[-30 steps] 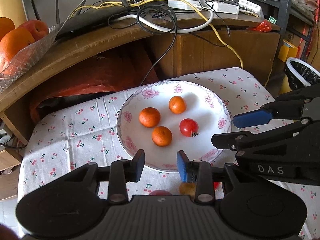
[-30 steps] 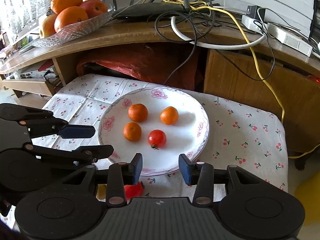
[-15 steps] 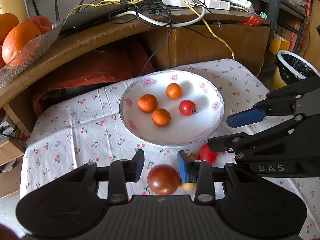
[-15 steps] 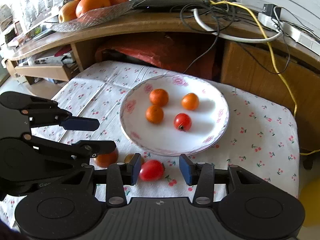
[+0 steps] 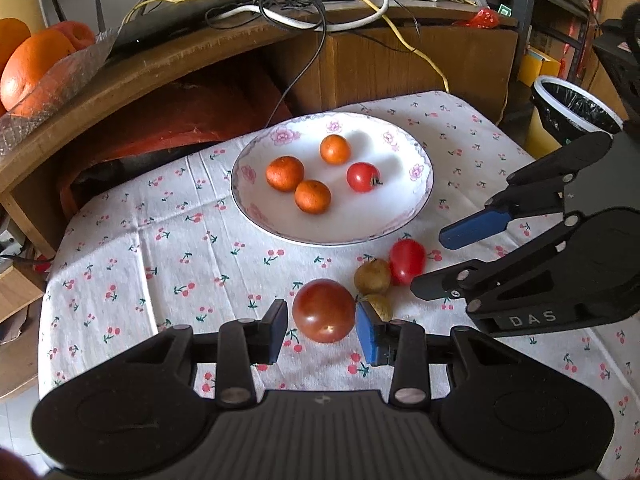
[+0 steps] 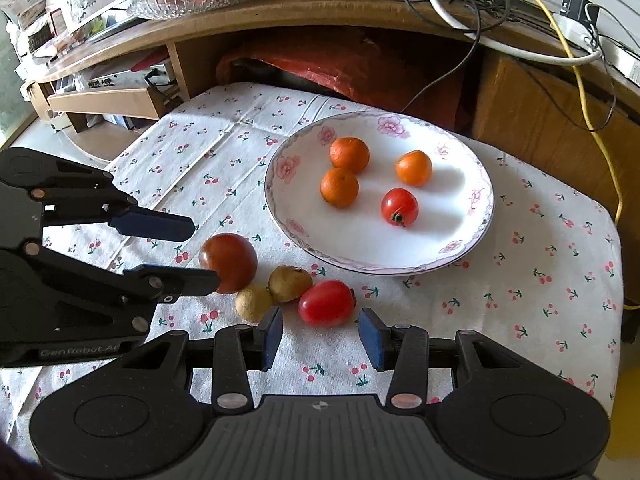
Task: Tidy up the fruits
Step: 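Grasp the dark brown tomato with the left gripper while the right gripper grasps a red tomato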
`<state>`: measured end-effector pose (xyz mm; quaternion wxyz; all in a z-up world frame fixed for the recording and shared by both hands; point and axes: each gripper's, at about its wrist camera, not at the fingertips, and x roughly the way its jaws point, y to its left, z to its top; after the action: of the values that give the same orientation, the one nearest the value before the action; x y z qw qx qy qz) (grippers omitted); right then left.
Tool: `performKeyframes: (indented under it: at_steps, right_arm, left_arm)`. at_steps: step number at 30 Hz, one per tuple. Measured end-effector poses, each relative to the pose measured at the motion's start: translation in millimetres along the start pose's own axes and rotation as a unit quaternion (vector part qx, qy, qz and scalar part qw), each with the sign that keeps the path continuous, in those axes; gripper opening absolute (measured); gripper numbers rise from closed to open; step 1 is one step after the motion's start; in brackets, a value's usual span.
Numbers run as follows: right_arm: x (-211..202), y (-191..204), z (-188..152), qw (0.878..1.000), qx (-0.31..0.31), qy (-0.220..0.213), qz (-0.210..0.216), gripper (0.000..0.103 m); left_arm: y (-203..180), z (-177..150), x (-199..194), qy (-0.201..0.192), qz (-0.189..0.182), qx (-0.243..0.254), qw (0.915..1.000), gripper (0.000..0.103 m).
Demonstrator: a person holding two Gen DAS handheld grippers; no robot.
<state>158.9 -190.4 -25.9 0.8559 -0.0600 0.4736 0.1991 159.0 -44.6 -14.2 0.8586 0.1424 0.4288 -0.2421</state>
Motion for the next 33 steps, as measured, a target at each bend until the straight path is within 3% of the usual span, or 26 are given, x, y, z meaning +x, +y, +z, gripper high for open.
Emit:
performKeyframes:
  at_steps: [9,17,33]
  right_arm:
    - [16,-3,1,1.0,0.0,0.014,0.003,0.038]
    - [18,-4,1,1.0,0.001,0.019,0.001,0.027]
    - [14,-7,-1,1.0,0.007,0.022,0.003,0.026]
  left_arm:
    - [2,-2,4,0.003,-0.006,0.002,1.0,0.045]
    - [5,0,12,0.006,-0.01,-0.001,0.9999,0.046]
    - [19,10,31,0.013,-0.042,-0.079,0.9959,0.048]
